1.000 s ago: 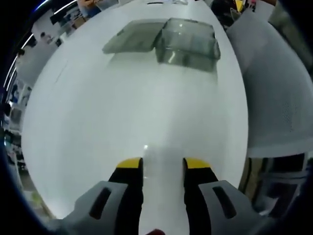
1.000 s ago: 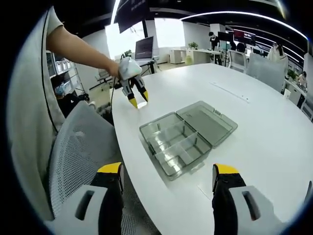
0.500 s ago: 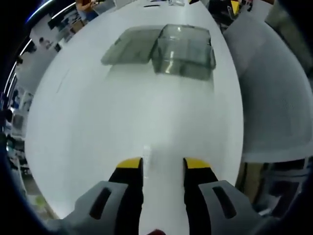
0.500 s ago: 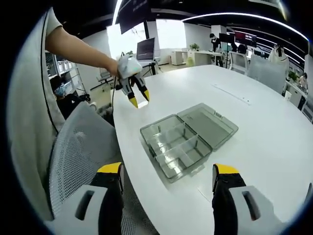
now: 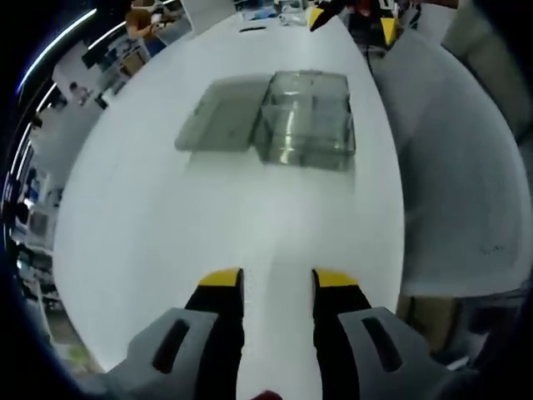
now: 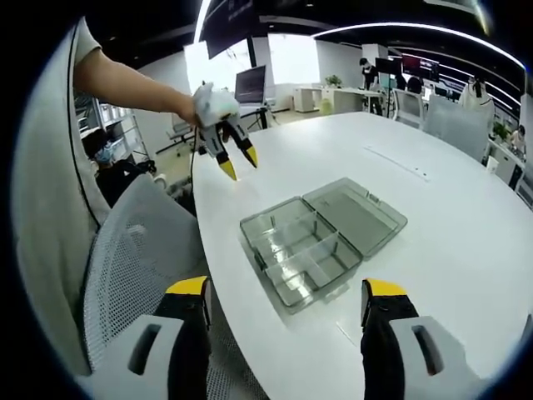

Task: Insert the divider into the dual guide fixture by aligning both edges with the guide slots and pushing it downward to the bottom, including one-sided entry, uneven engagement, binding, and posture correction.

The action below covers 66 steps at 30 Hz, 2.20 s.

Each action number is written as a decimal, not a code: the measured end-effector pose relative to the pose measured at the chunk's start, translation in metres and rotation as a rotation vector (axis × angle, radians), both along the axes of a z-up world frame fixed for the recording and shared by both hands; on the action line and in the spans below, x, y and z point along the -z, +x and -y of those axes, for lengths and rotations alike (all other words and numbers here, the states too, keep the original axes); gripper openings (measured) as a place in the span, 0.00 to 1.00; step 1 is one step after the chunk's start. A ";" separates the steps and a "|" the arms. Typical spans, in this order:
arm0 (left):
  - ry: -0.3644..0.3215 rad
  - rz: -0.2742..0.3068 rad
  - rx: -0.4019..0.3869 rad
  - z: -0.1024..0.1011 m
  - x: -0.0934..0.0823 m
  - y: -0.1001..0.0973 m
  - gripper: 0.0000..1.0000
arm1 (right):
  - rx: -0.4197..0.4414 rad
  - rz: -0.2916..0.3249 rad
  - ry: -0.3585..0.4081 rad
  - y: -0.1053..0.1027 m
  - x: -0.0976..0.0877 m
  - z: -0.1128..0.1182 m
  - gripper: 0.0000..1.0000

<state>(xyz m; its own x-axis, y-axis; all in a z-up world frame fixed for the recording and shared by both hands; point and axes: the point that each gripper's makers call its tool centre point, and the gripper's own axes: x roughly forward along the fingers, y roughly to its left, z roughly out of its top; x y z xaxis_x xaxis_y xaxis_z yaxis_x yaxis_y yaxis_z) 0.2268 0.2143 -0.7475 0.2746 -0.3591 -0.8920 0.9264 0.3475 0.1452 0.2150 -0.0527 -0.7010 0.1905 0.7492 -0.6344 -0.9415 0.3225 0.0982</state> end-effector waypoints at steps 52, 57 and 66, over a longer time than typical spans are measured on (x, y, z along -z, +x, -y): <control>-0.169 0.229 0.131 0.123 -0.093 0.005 0.29 | 0.102 -0.070 0.178 0.020 -0.032 -0.015 0.62; -0.185 0.247 0.136 0.131 -0.098 0.006 0.29 | 0.108 -0.079 0.198 0.022 -0.035 -0.021 0.61; -0.211 0.279 0.132 0.146 -0.100 0.003 0.29 | 0.108 -0.100 0.226 0.024 -0.042 -0.031 0.57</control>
